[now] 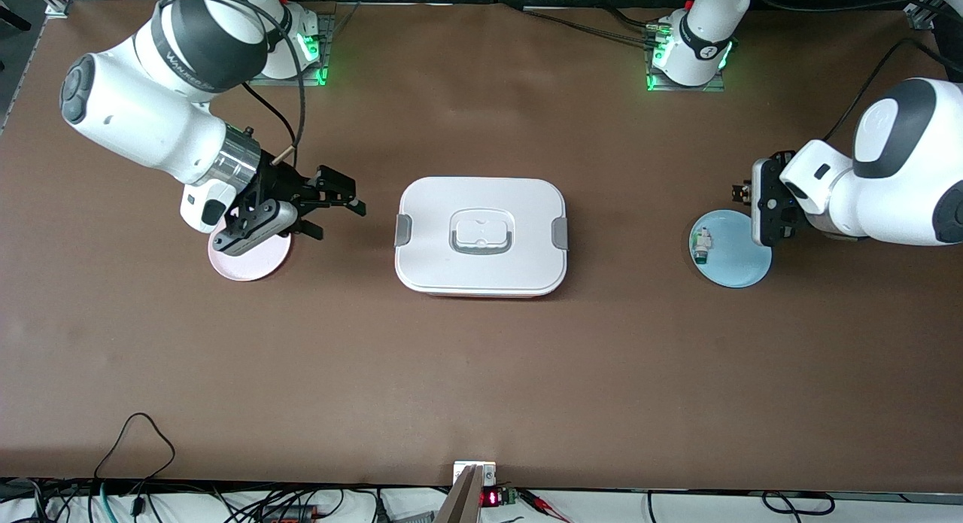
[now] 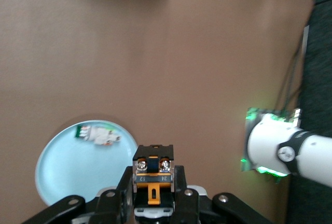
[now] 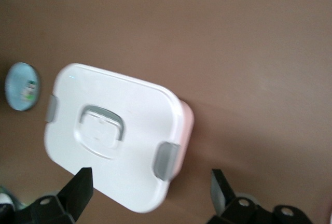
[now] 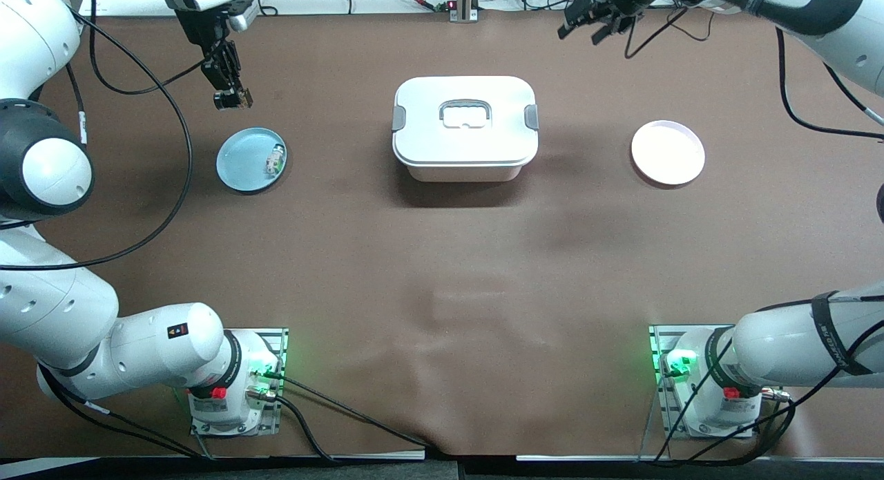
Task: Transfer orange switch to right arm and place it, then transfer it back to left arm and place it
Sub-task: 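Lower the switch onto the light-blue plate with the left gripper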
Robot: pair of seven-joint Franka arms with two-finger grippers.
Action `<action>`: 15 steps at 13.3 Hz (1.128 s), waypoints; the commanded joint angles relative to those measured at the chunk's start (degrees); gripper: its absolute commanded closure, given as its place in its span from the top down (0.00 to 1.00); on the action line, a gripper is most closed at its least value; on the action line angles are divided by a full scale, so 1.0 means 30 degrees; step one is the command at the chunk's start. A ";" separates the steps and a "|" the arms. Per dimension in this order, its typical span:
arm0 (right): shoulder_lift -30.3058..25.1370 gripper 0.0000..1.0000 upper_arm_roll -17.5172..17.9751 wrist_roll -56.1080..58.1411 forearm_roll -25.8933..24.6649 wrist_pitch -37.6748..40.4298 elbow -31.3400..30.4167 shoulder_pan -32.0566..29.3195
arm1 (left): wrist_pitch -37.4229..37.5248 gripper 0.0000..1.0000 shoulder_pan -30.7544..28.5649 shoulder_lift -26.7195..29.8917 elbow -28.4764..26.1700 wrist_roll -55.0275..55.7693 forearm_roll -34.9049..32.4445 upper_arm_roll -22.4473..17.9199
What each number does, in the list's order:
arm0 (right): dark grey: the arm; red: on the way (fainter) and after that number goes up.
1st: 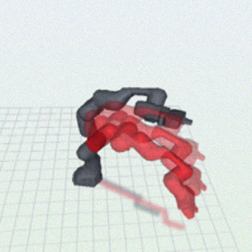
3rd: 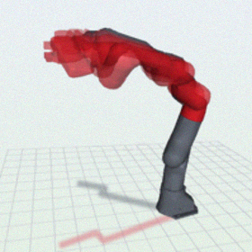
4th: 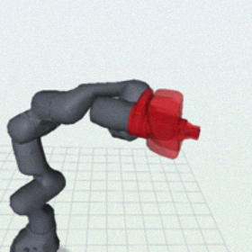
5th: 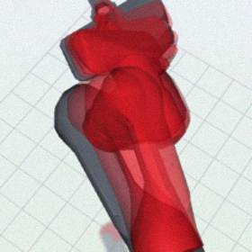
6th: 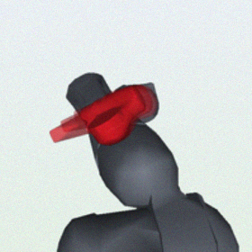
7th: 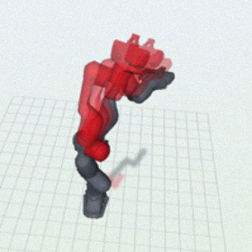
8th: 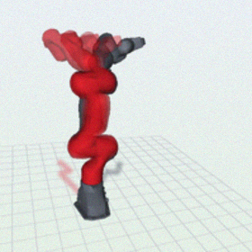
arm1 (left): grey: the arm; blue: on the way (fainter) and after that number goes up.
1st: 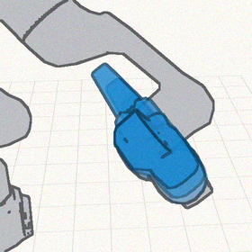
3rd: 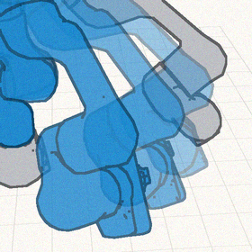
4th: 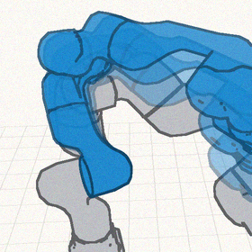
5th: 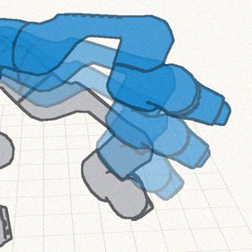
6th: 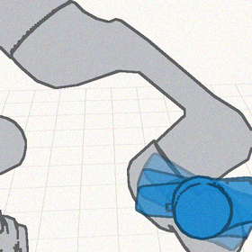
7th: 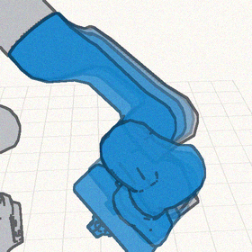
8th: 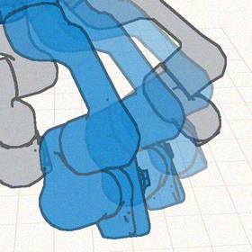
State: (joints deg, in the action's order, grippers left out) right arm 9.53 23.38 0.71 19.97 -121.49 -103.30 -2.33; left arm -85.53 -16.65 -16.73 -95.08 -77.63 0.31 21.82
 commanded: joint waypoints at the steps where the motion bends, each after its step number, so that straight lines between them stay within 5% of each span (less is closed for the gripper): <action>1: -0.0714 1.00 0.0175 -0.3885 -0.3568 0.2953 0.0445 -0.0219 | -0.3728 0.00 -0.1355 0.2407 -0.4356 -0.2413 -0.0483 0.0226; 3: -0.1066 1.00 0.0147 -0.5301 -0.4047 0.5794 0.1294 -0.0247 | -0.6369 0.00 -0.2122 0.2500 -0.6238 -0.3793 -0.0483 0.0226; 6: -0.2032 1.00 -0.0463 -0.5131 -0.7613 0.8877 0.1939 -0.0364 | -0.9419 0.00 -0.2826 0.2383 -0.8085 -0.4969 -0.0483 0.0226; 11: -0.1889 1.00 -0.5848 -0.4956 -0.8296 0.9618 0.3260 -0.0220 | -1.3960 0.00 -0.3354 0.1478 -1.0315 -0.5264 -0.0483 0.0197; 15: -0.2092 1.00 -0.9075 -0.3167 -0.7947 0.9414 0.3232 0.0659 | -1.6396 0.00 -0.3676 -0.0425 -1.0435 -0.5236 -0.1708 0.0051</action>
State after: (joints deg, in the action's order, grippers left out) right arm 3.46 -0.08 -9.50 -4.29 -93.66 -94.66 -2.69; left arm -131.34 -26.25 -15.57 -126.58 -91.23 -1.92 21.74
